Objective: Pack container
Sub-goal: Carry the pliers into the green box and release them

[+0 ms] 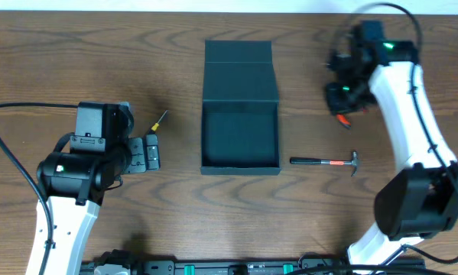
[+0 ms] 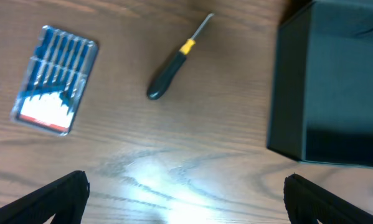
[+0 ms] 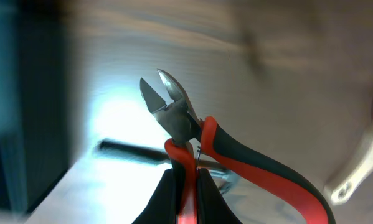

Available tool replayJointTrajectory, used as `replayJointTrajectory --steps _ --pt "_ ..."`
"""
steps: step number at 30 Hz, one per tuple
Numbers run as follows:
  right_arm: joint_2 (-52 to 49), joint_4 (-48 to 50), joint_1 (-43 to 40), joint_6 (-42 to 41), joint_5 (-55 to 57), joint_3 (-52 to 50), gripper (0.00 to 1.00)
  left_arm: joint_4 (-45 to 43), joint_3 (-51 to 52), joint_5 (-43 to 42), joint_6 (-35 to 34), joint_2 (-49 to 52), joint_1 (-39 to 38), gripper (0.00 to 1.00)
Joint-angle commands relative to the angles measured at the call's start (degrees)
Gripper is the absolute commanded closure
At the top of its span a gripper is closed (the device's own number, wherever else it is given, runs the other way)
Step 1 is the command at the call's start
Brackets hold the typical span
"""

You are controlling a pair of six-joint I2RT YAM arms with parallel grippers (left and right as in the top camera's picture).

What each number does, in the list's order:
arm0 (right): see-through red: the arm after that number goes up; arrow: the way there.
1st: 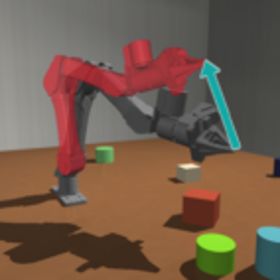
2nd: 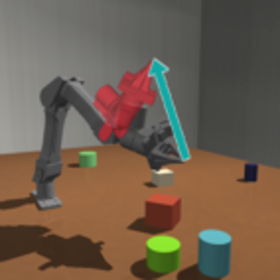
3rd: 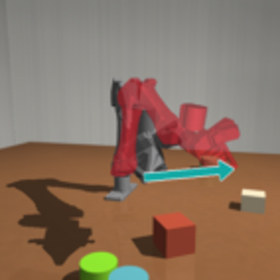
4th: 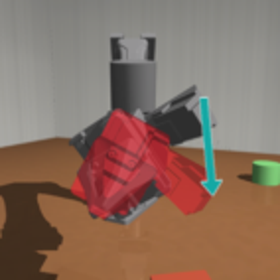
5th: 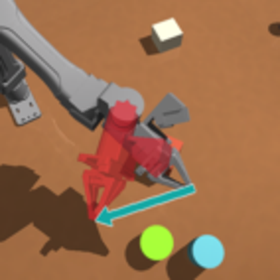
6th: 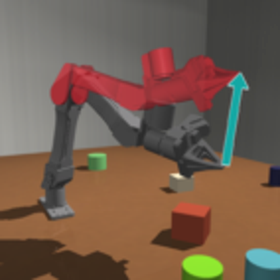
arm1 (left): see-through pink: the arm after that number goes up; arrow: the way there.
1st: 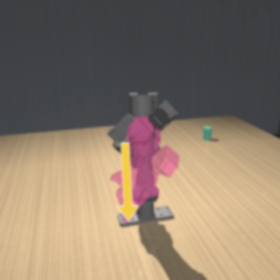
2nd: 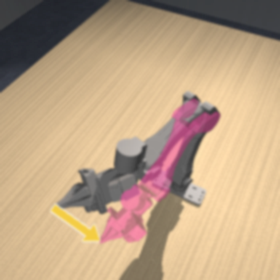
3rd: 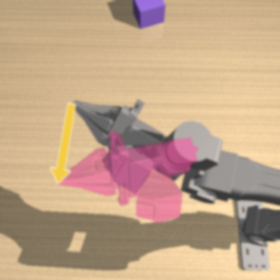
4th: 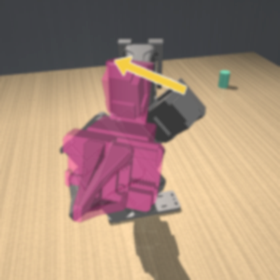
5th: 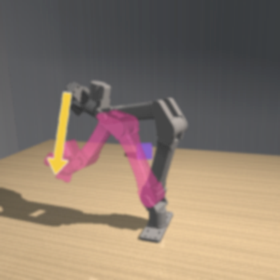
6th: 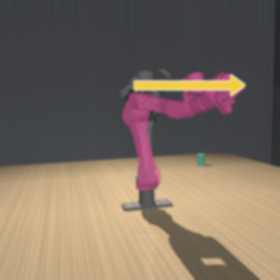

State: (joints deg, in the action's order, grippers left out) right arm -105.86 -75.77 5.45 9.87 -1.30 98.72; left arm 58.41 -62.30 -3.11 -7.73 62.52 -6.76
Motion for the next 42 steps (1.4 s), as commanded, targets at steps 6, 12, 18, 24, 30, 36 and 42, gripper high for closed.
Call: replayJointTrajectory --steps 6,12,18,24,30,36,42 --pt "1.7 2.3 18.6 14.6 -2.4 7.0 0.99 2.8 -1.1 2.5 -1.1 -0.2 4.6 0.02" --pt "-2.6 7.1 26.1 16.7 -3.5 6.9 0.99 2.8 -1.1 2.5 -1.1 -0.9 4.6 0.02" --pt "-9.0 7.3 28.4 19.2 -3.5 6.9 0.99 3.1 -1.1 2.5 -1.1 -1.6 4.6 0.02" --pt "-13.8 5.5 27.8 19.8 -5.6 6.9 0.99 3.1 -1.1 2.5 -1.1 -1.8 4.6 0.02" --pt "-18.6 5.7 27.8 20.4 -8.0 6.9 0.99 3.1 -1.1 2.5 -1.1 -1.8 4.6 0.02" --pt "-23.8 6.3 27.8 20.4 -8.0 6.9 0.99 3.1 -1.1 2.5 -1.1 -1.8 4.6 0.02" --pt "-25.0 6.2 27.5 20.4 -8.0 6.9 0.77 3.1 -1.1 2.5 -1.1 -1.8 4.6 0.02"
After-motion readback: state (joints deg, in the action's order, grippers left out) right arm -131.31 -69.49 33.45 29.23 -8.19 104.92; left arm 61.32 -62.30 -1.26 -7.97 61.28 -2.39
